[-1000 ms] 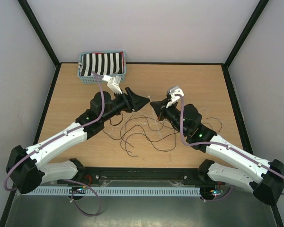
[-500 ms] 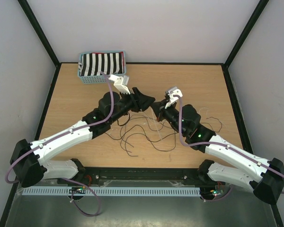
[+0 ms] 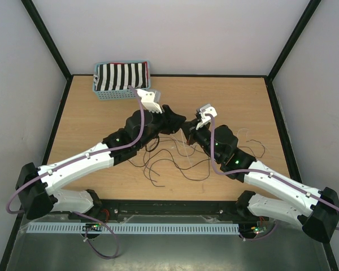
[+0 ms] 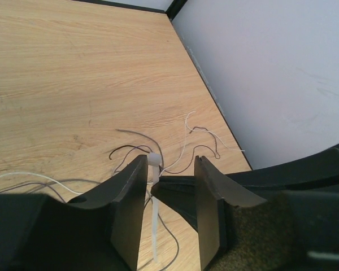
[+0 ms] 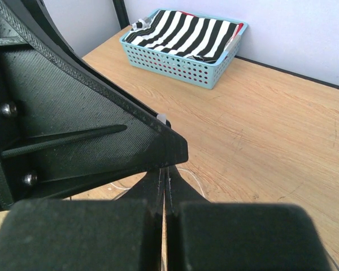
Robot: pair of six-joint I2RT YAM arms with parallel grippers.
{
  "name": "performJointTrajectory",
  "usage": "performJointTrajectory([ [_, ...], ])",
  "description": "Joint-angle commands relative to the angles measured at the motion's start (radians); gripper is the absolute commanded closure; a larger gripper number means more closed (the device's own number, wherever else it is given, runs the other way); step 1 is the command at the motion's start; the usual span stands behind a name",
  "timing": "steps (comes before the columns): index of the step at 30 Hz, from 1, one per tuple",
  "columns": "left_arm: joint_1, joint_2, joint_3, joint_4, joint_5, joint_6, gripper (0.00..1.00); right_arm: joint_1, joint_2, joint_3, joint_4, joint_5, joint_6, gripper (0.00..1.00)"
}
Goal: Zip-tie the wires
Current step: Pick up the ribbon at the center of the board.
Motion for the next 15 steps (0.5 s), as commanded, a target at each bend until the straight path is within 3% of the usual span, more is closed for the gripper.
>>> performJointTrajectory([
  [1, -0.009, 0.014, 0.041, -0.046, -0.071, 0.015, 0.61, 0.007, -0.001, 0.004, 0.028, 0.024, -0.011, 1.0],
  [15, -0.011, 0.015, 0.051, -0.071, -0.092, 0.021, 0.84, 0.008, 0.005, 0.009, 0.028, 0.031, -0.007, 1.0],
])
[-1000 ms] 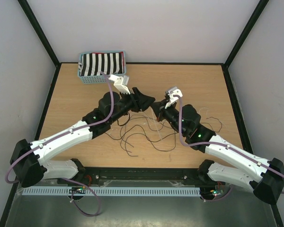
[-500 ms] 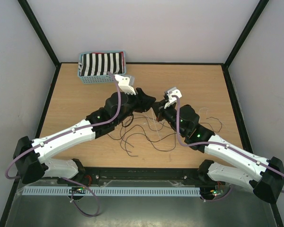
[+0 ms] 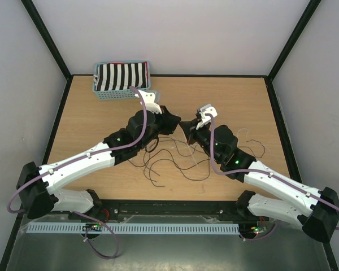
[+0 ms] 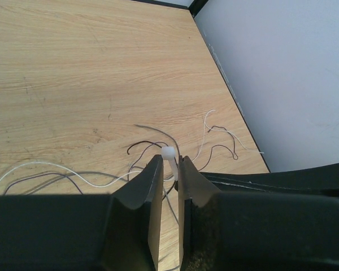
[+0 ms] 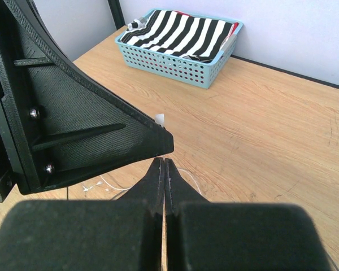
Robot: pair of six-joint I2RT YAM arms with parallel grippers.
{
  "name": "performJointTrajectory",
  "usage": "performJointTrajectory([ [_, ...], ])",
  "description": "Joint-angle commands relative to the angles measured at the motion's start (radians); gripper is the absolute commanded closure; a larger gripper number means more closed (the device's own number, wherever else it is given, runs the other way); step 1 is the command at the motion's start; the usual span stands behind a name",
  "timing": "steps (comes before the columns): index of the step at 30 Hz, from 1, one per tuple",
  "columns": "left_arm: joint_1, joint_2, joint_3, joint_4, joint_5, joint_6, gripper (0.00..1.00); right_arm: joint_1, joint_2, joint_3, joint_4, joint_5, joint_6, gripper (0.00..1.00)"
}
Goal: Zip-tie the wires
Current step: Pick up the ribbon at the center of the board.
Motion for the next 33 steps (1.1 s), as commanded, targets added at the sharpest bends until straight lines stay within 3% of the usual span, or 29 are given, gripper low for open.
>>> performJointTrajectory([
  [1, -0.007, 0.002, 0.042, -0.004, -0.017, 0.016, 0.85, 0.007, 0.007, 0.01, 0.029, 0.01, -0.006, 1.0],
  [8, -0.007, 0.002, 0.045, -0.003, -0.012, 0.013, 1.0, 0.006, 0.024, 0.011, 0.039, -0.002, 0.001, 1.0],
  [14, 0.0, -0.015, 0.033, -0.008, -0.043, 0.034, 1.0, 0.007, 0.005, 0.0, 0.041, -0.005, -0.001, 1.0],
  [17, 0.039, -0.041, 0.013, -0.014, -0.008, 0.03, 1.0, 0.006, -0.027, -0.02, 0.04, 0.002, -0.005, 0.73],
  [21, 0.148, -0.082, -0.033, -0.014, 0.149, -0.014, 1.0, 0.006, -0.073, -0.042, 0.029, -0.019, -0.024, 0.48],
  [28, 0.304, -0.179, -0.105, -0.003, 0.445, 0.053, 1.0, 0.001, -0.143, -0.05, 0.007, -0.111, -0.024, 0.3],
  [33, 0.377, -0.245, -0.127, -0.003, 0.653, 0.112, 1.0, -0.032, -0.096, -0.005, 0.014, -0.319, 0.012, 0.2],
])
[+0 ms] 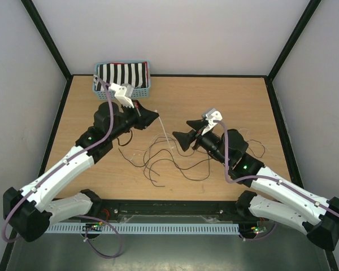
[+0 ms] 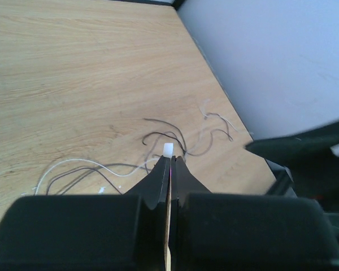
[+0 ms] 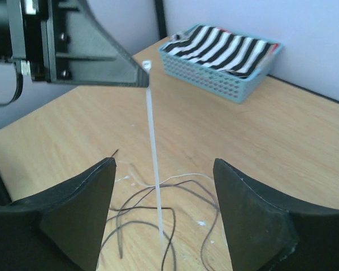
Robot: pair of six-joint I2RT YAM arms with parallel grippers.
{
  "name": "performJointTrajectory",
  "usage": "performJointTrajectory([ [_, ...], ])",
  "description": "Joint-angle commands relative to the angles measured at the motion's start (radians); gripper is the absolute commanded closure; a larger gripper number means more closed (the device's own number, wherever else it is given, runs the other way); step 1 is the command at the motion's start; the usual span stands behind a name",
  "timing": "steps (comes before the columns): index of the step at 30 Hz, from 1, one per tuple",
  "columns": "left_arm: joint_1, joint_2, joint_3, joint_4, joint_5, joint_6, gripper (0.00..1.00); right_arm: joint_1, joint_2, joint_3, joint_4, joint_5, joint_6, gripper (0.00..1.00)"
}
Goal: Zip-tie the wires
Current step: Pick up the ribbon at the center of the board.
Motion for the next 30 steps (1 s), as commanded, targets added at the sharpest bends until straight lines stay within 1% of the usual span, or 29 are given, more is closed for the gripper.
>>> performJointTrajectory([
  [1, 0.057, -0.066, -0.01, 0.024, 0.282, 0.072, 1.0, -0.035, 0.047, 0.055, 0.016, -0.237, 0.044, 0.18],
  [5, 0.108, -0.093, -0.013, 0.023, 0.467, 0.072, 1.0, -0.076, 0.115, 0.103, 0.016, -0.395, 0.105, 0.13],
  [9, 0.124, -0.1, -0.011, 0.023, 0.575, 0.078, 1.0, -0.093, 0.15, 0.117, 0.031, -0.491, 0.133, 0.12],
  [11, 0.124, -0.097, -0.009, 0.024, 0.612, 0.082, 1.0, -0.094, 0.166, 0.127, 0.035, -0.524, 0.145, 0.12],
  [15, 0.124, -0.095, -0.006, 0.024, 0.652, 0.089, 1.0, -0.096, 0.192, 0.136, 0.037, -0.542, 0.16, 0.13],
  [18, 0.124, -0.098, -0.005, 0.026, 0.658, 0.089, 1.0, -0.097, 0.208, 0.135, 0.06, -0.569, 0.184, 0.17],
  [19, 0.124, -0.098, -0.005, 0.027, 0.658, 0.089, 1.0, -0.097, 0.214, 0.134, 0.066, -0.586, 0.191, 0.22],
  [21, 0.125, -0.098, -0.004, 0.031, 0.658, 0.089, 1.0, -0.098, 0.226, 0.136, 0.071, -0.603, 0.2, 0.36],
  [23, 0.124, -0.101, -0.005, 0.032, 0.648, 0.088, 1.0, -0.097, 0.23, 0.136, 0.071, -0.61, 0.207, 0.53],
  [24, 0.124, -0.104, -0.006, 0.033, 0.637, 0.086, 1.0, -0.097, 0.23, 0.136, 0.071, -0.612, 0.209, 0.59],
  [28, 0.124, -0.114, -0.018, 0.048, 0.609, 0.075, 1.0, -0.1, 0.221, 0.135, 0.075, -0.612, 0.22, 0.93],
  [29, 0.125, -0.114, -0.021, 0.054, 0.609, 0.071, 1.0, -0.101, 0.218, 0.135, 0.078, -0.609, 0.223, 0.99],
  [30, 0.125, -0.114, -0.023, 0.057, 0.607, 0.068, 1.0, -0.102, 0.217, 0.136, 0.081, -0.608, 0.225, 1.0],
])
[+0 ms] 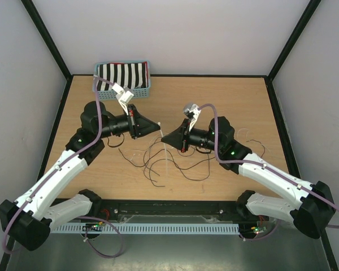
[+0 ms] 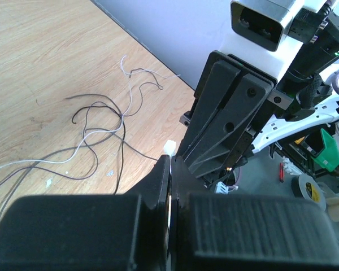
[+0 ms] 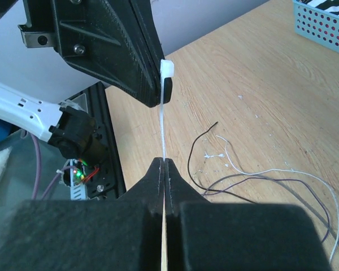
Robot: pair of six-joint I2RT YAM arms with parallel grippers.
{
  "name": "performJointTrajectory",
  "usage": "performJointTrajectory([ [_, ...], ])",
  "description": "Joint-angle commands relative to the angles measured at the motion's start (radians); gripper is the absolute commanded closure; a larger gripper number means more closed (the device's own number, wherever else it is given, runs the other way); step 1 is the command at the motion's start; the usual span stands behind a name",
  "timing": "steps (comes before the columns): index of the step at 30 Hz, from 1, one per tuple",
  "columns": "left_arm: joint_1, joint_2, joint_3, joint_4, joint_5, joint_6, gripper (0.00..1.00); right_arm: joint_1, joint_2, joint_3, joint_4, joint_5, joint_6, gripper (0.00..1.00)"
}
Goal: Zip-tie the wires
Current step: Pick up the ribbon at the center of the board.
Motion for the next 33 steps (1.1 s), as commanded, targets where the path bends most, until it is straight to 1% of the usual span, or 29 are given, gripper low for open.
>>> performJointTrajectory([
  [1, 0.003, -0.022, -0.018, 0.057, -0.012, -0.011, 0.95, -0.007, -0.016, 0.033, 0.057, -0.02, 0.023, 1.0],
  [3, 0.003, -0.023, -0.029, 0.071, -0.017, -0.018, 0.75, -0.009, -0.015, 0.035, 0.06, -0.018, 0.031, 1.0],
  [5, 0.003, -0.027, -0.042, 0.084, -0.023, -0.022, 0.64, -0.011, -0.015, 0.035, 0.064, -0.015, 0.039, 1.0],
  [6, 0.003, -0.029, -0.046, 0.087, -0.027, -0.024, 0.6, -0.012, -0.015, 0.035, 0.067, -0.014, 0.043, 1.0],
  [9, 0.003, -0.031, -0.064, 0.105, -0.034, -0.031, 0.54, -0.013, -0.016, 0.034, 0.075, -0.018, 0.049, 1.0],
  [13, 0.003, -0.02, -0.079, 0.13, -0.036, -0.048, 0.53, -0.014, -0.013, 0.035, 0.095, -0.035, 0.061, 1.0],
  [18, 0.004, -0.001, -0.091, 0.202, -0.026, -0.086, 0.54, -0.014, 0.011, 0.04, 0.099, -0.05, 0.061, 1.0],
  [25, 0.002, 0.021, -0.095, 0.258, -0.02, -0.115, 0.65, -0.014, 0.026, 0.039, 0.118, -0.059, 0.092, 1.0],
  [31, 0.0, 0.042, -0.102, 0.282, -0.01, -0.128, 0.78, -0.014, 0.018, 0.009, 0.176, -0.023, 0.131, 1.0],
  [33, 0.0, 0.044, -0.105, 0.286, -0.007, -0.13, 0.8, -0.014, 0.016, 0.001, 0.193, -0.012, 0.142, 1.0],
])
